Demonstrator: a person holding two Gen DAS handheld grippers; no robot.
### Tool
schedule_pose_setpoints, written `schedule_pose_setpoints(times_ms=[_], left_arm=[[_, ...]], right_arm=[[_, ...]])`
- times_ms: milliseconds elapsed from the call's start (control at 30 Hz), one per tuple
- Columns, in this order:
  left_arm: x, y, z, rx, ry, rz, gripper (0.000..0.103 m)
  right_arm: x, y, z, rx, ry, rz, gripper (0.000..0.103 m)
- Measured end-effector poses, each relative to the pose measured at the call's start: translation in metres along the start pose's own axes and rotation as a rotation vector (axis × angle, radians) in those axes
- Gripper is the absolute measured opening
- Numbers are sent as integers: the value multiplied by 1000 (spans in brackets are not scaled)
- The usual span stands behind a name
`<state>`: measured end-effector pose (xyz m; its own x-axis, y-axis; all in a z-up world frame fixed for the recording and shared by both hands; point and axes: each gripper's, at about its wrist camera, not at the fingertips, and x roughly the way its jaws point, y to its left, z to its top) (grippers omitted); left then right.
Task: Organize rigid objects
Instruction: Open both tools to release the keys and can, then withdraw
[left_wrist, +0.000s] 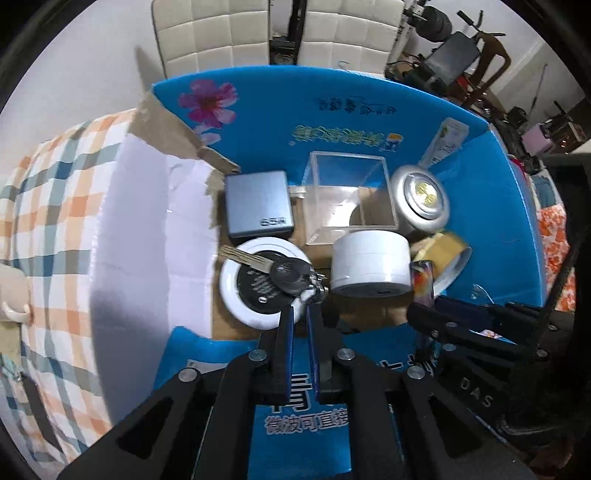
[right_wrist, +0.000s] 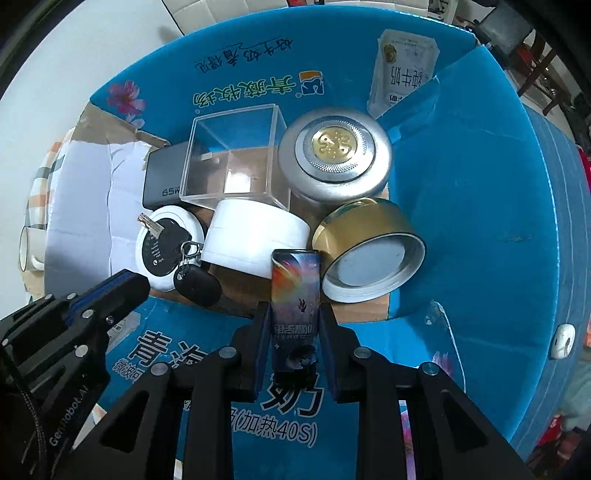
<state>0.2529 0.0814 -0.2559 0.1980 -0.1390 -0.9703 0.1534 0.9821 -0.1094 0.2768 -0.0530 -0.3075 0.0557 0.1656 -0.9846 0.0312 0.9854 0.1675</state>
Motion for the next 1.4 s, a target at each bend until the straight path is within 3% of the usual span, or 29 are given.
schedule_pose_setpoints(times_ms=[67,200,300,367,433,600,800,1067,1233,1400], left_arm=[[-3,3,0,-13,-8,19,36],[-14,4,2,-27,-36,54,59],[-26,7,4,-38,-61,73,72],[-38,9,4,-50,-77,88,93],[-47,10,3,-53,-87,93,100],[-78,1,-4,-46,-129,120,102],[-119,-18,-14,-48,-182,116,102],[-164,-57,-18,-28,-260,80,102],[-172,-77,-15,-13,-278,54,102],[-146,-95,-6,1,-263,54,102]], right_arm=[[-4,0,-2,-1,-3,-10,38],[-13,0,-2,-3,-21,-10,63],[-23,-2,-4,-12,-51,-40,75],[-34,-2,-6,-9,-77,-63,84],[-46,-4,-9,-13,-104,-87,92],[-80,-5,-24,-32,-164,-100,94],[-134,-14,-49,-33,-232,-45,95],[-198,-50,-75,20,-299,-6,95],[-221,-87,-86,96,-328,-17,95],[-215,-146,-94,235,-315,-57,95]])
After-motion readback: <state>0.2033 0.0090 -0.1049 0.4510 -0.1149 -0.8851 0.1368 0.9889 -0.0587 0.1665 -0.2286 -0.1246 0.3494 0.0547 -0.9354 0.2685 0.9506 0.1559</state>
